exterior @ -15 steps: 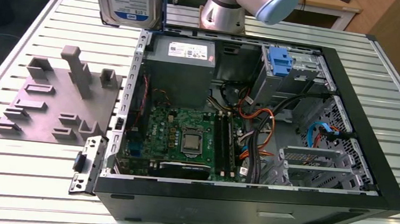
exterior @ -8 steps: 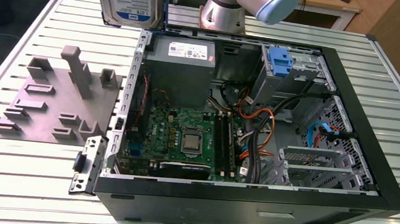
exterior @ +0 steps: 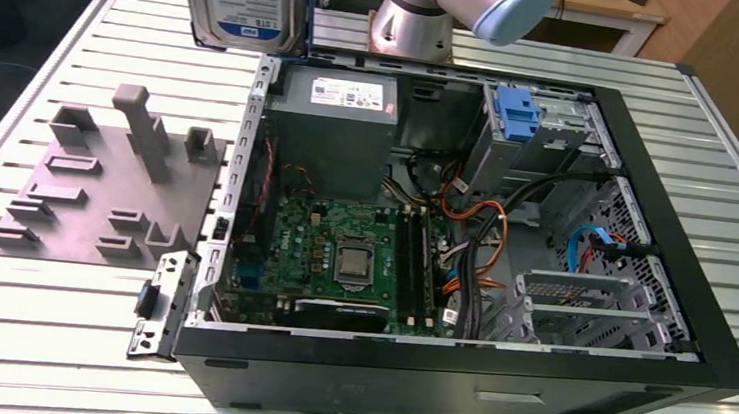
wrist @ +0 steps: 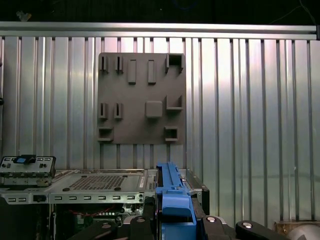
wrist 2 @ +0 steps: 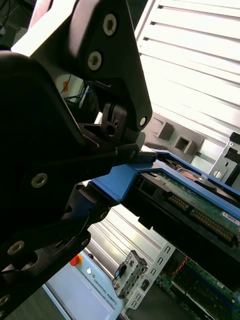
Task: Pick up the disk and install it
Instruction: 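Pick up the disk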
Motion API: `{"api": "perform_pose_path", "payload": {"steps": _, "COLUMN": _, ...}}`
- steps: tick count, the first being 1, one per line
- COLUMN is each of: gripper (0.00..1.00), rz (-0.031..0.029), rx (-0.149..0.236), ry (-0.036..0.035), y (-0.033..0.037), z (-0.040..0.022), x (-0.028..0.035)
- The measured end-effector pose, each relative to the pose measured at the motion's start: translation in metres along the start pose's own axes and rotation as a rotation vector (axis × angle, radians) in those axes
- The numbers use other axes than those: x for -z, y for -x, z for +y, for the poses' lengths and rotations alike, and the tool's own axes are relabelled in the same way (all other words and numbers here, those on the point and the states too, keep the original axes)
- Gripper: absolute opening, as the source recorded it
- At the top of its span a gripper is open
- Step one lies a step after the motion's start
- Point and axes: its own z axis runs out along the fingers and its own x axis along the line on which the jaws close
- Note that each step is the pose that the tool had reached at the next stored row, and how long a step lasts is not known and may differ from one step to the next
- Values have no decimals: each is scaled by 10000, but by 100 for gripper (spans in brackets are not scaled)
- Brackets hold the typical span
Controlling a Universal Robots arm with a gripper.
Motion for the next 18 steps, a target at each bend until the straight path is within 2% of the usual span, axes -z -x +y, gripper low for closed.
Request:
{"api": "perform_pose_path", "payload": {"steps": 9, "gripper": 37, "rz": 0, "rx": 1, "ry": 0, "y": -3, "z": -43, "x": 1}}
{"api": "perform_pose_path", "payload": {"steps": 18, "gripper": 37, "rz": 7, "rx": 0, "ry": -1, "y": -101, "z": -56, "x": 5}}
